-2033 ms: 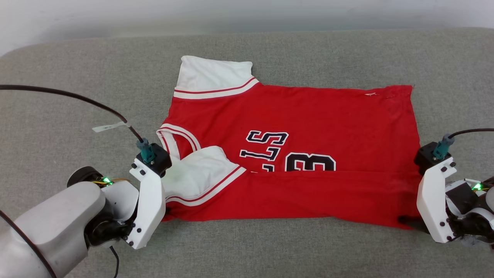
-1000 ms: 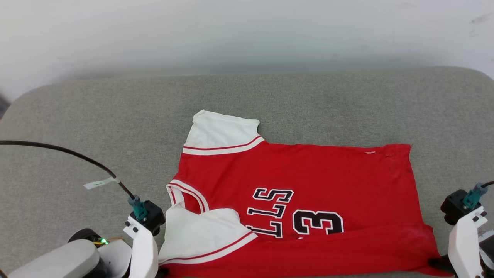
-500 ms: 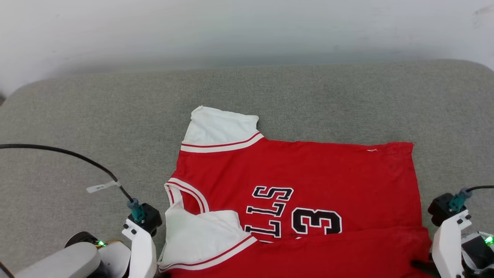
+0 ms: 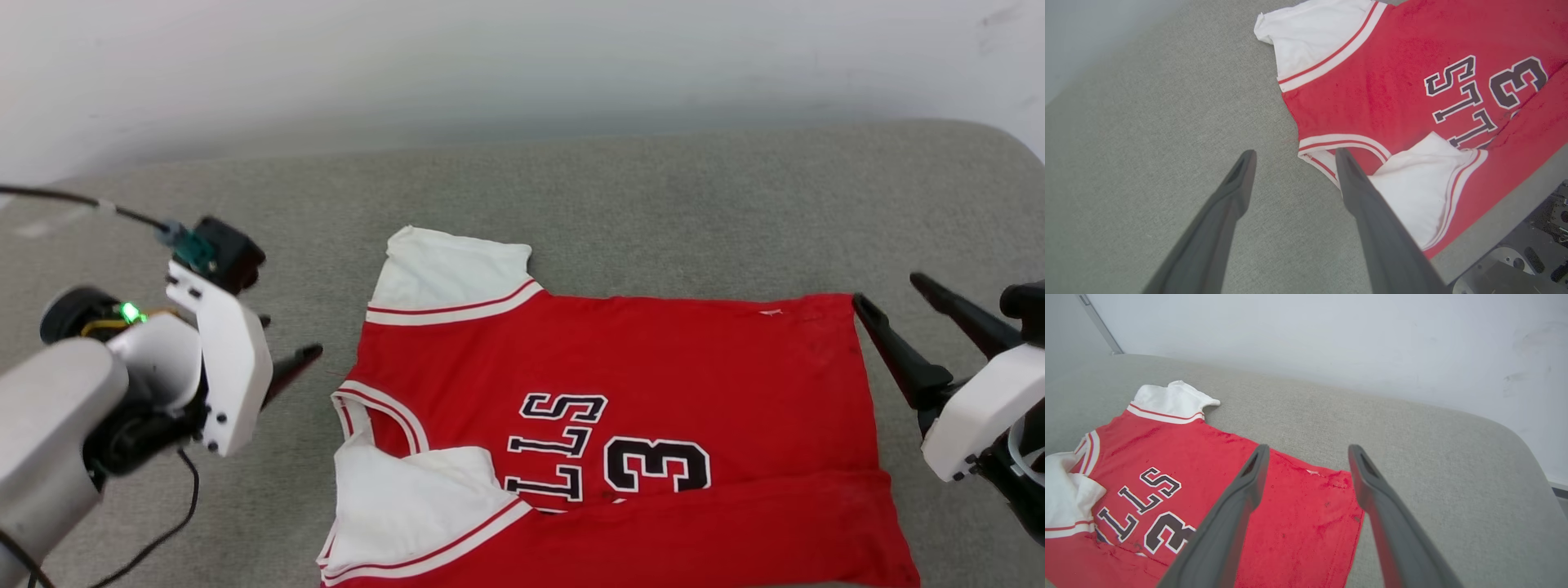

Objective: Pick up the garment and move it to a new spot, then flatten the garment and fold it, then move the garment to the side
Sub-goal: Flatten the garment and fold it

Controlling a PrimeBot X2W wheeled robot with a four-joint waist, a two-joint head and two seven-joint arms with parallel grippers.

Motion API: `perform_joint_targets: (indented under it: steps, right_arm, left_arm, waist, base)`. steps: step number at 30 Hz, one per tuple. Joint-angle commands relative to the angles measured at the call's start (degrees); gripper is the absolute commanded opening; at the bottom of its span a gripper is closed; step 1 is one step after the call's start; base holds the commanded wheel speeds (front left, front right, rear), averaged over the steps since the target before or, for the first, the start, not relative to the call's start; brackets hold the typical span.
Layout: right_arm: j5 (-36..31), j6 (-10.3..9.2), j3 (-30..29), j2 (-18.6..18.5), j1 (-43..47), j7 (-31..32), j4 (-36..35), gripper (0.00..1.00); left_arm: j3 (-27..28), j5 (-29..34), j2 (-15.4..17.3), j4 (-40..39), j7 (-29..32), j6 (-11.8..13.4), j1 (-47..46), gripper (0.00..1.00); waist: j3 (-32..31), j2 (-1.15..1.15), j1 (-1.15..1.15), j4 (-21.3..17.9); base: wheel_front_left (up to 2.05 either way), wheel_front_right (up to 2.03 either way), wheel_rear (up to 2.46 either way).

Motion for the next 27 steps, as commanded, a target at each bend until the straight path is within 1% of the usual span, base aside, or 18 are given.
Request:
perform_joint_targets:
  steps: [1, 5, 8, 12, 15, 18, 21, 22, 23, 27]
  right_arm:
    - [-1.94, -0.04, -1.13, 1.34, 1.33, -1.99, -0.82, 1.0]
    - [-7.82, -0.04, -5.51, 6.12, 2.99, -9.27, -3.76, 1.0]
    - [-12.09, -0.04, -9.72, 10.76, 5.1, -14.21, -5.93, 1.0]
    - [-16.81, -0.04, -13.25, 15.79, 7.65, -18.42, -9.35, 1.0]
    - [-19.26, -0.04, -14.43, 18.81, 9.24, -19.87, -11.73, 1.0]
    - [-20.87, -0.04, -15.25, 20.86, 10.1, -20.62, -13.56, 1.0]
    - [-21.47, -0.04, -15.54, 22.65, 10.07, -20.65, -14.72, 1.0]
    - [-21.47, -0.04, -15.54, 22.65, 10.07, -20.65, -14.72, 1.0]
    - [-21.68, -0.04, -15.61, 23.0, 9.68, -20.77, -14.97, 1.0]
    - [-21.97, -0.04, -15.37, 23.77, 8.11, -21.16, -15.44, 1.0]
  left_arm:
    - [0.55, 0.57, -0.6, 0.79, -0.11, -0.18, -1.53, 1.0]
    - [1.74, 1.58, -1.81, 3.11, 0.2, -0.93, -5.8, 1.0]
    - [2.05, 2.17, -2.62, 4.86, 1.47, -1.92, -9.18, 1.0]
    - [2.74, 2.62, -4.04, 8.02, 3.34, -2.7, -14.37, 1.0]
    - [3.57, 2.02, -5.31, 10.78, 5.3, -2.99, -18.37, 1.0]
    - [3.84, 0.82, -6.67, 13.95, 9.26, -3.24, -21.88, 1.0]
    - [3.83, 1.05, -7.52, 16.19, 12.53, -3.45, -26.17, 1.0]
    - [3.83, 1.05, -7.52, 16.19, 12.53, -3.45, -26.17, 1.0]
    - [3.58, 0.98, -7.85, 17.01, 13.8, -3.53, -27.12, 1.0]
    - [0.96, 1.71, -7.97, 19.08, 20.73, -4.05, -31.23, 1.0]
  waist:
    - [1.31, 0.0, 0.0, -1.15]
    - [4.03, 0.0, 0.0, -3.04]
    - [6.28, 0.0, 0.0, -4.21]
    - [9.59, 0.0, 0.0, -5.52]
    - [12.27, 0.0, 0.0, -6.42]
    - [14.97, 0.0, 0.0, -7.28]
    - [18.03, 0.0, 0.0, -8.39]
    - [18.03, 0.0, 0.0, -8.39]
    - [18.97, 0.0, 0.0, -8.7]
    - [22.37, 0.0, 0.0, -9.79]
  base:
    - [0.0, 0.0, 0.0]
    - [0.0, 0.0, 0.0]
    - [0.0, 0.0, 0.0]
    - [0.0, 0.0, 0.0]
    - [0.0, 0.0, 0.0]
    - [0.0, 0.0, 0.0]
    - [0.0, 0.0, 0.0]
    - [0.0, 0.0, 0.0]
    - [0.0, 0.0, 0.0]
    - [0.0, 0.0, 0.0]
